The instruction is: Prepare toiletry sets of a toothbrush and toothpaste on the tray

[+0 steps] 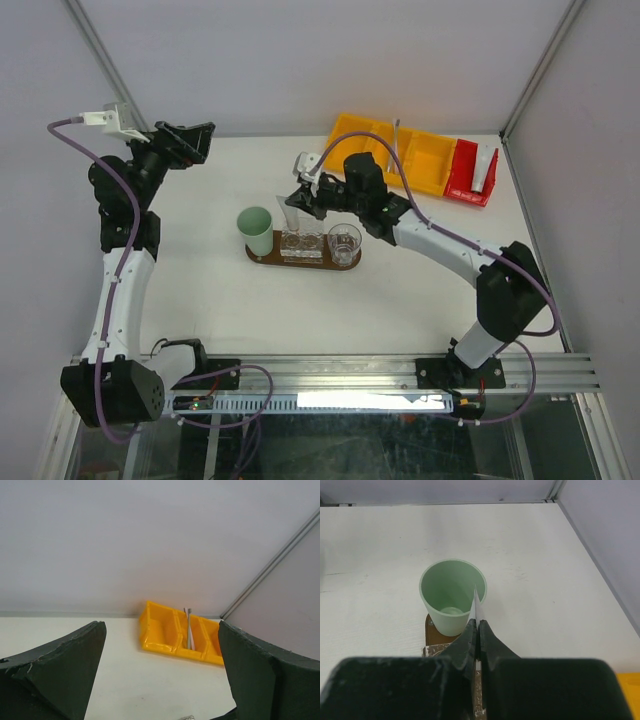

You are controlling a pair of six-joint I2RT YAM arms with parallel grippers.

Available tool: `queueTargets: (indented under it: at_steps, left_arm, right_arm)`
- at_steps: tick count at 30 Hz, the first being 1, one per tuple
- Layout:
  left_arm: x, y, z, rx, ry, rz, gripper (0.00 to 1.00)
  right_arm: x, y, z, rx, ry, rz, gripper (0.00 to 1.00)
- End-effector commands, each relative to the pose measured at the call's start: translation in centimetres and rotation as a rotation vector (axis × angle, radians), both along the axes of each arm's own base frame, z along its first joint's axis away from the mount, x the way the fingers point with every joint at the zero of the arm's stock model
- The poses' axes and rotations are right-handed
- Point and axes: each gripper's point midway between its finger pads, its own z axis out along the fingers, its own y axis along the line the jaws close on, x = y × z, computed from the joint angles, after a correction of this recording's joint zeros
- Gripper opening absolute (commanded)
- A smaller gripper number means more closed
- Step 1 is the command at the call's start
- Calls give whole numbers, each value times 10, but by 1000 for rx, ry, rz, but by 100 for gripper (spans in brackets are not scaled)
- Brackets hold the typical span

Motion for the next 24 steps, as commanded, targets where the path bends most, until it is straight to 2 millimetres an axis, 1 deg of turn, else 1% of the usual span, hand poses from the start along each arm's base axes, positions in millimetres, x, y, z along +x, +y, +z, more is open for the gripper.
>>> queueTargets:
  at_steps: [1, 6, 13, 24]
  left_arm:
    - [-4, -3, 12, 1, -52, -27, 99]
    - [-4, -3, 12, -1, -53, -29, 99]
    - [-4, -3, 12, -8, -55, -37, 99]
    - [-4, -3, 11, -17, -56, -49, 99]
  right_arm:
    - [11, 5, 19, 73, -87, -34, 0]
    - [14, 4, 11, 76, -80, -55, 0]
    - [13, 3, 1, 77, -77, -53, 0]
    - [14, 1, 0, 129, -95, -74, 0]
